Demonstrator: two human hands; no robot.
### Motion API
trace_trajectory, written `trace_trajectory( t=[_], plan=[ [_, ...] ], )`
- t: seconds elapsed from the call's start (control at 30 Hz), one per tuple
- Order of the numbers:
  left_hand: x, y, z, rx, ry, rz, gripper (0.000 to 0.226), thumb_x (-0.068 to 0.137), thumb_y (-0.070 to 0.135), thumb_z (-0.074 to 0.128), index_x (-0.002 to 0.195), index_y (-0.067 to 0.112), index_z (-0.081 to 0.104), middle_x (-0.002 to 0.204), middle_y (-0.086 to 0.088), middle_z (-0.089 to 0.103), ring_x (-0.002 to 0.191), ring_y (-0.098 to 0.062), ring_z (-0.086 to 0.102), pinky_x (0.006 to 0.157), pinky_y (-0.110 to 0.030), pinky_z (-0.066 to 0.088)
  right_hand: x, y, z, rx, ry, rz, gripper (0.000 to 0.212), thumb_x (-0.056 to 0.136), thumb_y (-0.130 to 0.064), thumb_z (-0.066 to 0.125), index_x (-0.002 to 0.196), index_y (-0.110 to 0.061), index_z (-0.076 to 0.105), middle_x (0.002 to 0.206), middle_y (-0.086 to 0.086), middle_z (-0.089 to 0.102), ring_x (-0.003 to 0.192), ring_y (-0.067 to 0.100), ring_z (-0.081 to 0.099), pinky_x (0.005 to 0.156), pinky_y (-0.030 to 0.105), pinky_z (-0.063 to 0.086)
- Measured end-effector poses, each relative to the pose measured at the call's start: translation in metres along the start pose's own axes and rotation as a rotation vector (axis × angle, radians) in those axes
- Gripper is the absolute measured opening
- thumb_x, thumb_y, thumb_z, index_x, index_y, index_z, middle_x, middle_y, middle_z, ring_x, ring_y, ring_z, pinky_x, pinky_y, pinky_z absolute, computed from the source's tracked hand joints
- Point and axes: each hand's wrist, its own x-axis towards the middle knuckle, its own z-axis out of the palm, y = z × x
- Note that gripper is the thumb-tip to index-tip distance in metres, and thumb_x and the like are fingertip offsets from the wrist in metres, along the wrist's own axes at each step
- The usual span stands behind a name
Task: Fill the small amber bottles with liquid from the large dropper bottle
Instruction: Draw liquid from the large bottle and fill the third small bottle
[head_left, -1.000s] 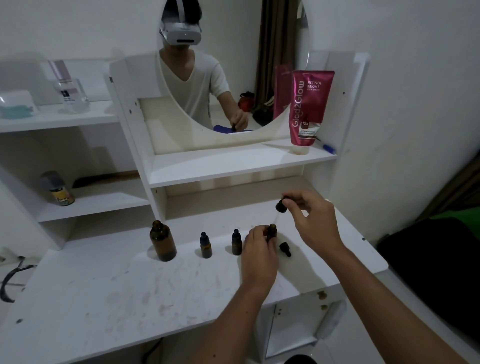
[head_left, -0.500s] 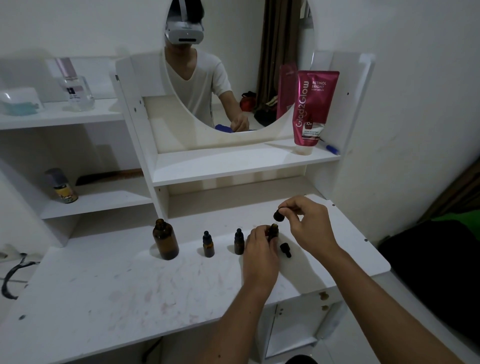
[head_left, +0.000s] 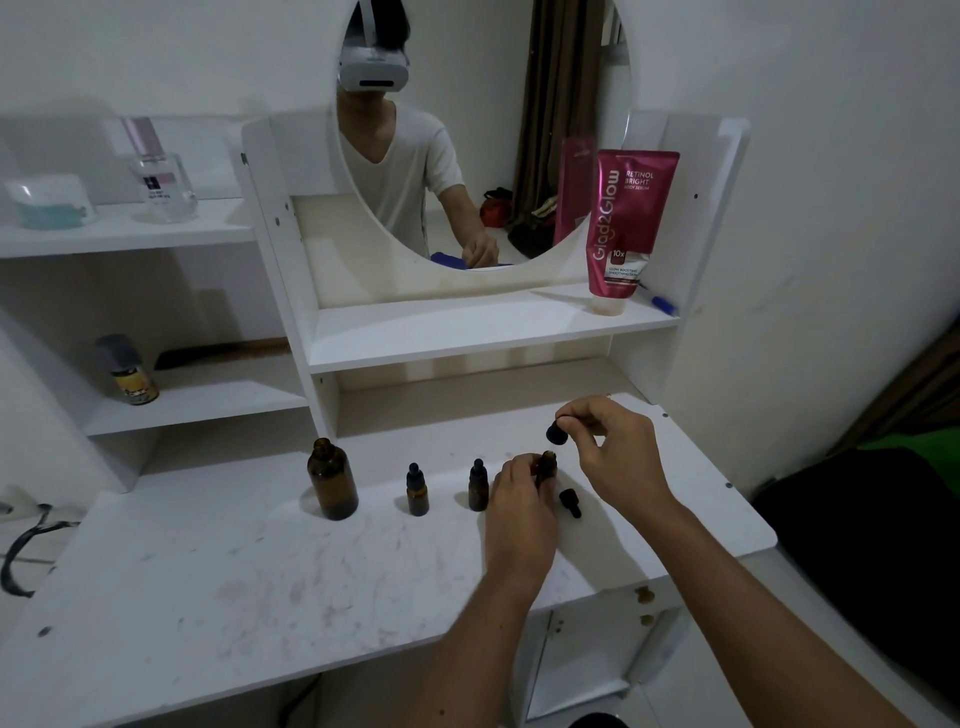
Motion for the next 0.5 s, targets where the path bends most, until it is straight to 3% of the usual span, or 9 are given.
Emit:
trace_trajectory(
  t=[0.27,0.37,0.5],
  plan=[
    [-0.013,0.008,-0.014,0.021,-0.036,-0.047,0.045,0.105,0.034,0.05,0.147,0.017,0.047,0.145,0.005,0.054,0.132,-0.014,0.052,0.109,-0.028,0.043,0.001,-0.025,-0.024,0.048,0.095,0.032,0.014,0.097,-0.011,0.071,0.109,-0.016,0.077,0.095,-0.008,0.078,0.089,-0.001,0.072,0.083,0.005,0.049],
    [-0.024,0.009,-0.024,-0.007,-0.04,-0.05,0.049,0.103,0.037,0.056,0.147,0.017,0.049,0.146,0.006,0.054,0.133,-0.012,0.051,0.11,-0.025,0.04,0.002,-0.04,-0.033,0.023,0.129,-0.042,0.014,0.096,-0.01,0.073,0.108,-0.014,0.076,0.095,-0.006,0.077,0.089,-0.003,0.07,0.083,0.005,0.049],
    [-0.044,0.001,-0.047,-0.1,-0.062,-0.059,0.048,0.097,0.044,0.063,0.14,0.024,0.055,0.139,0.01,0.061,0.125,-0.009,0.057,0.108,-0.029,0.047,-0.002,-0.058,-0.033,0.021,0.125,-0.086,0.016,0.095,-0.011,0.074,0.111,-0.014,0.076,0.098,-0.006,0.077,0.089,-0.002,0.07,0.083,0.005,0.049]
  ],
)
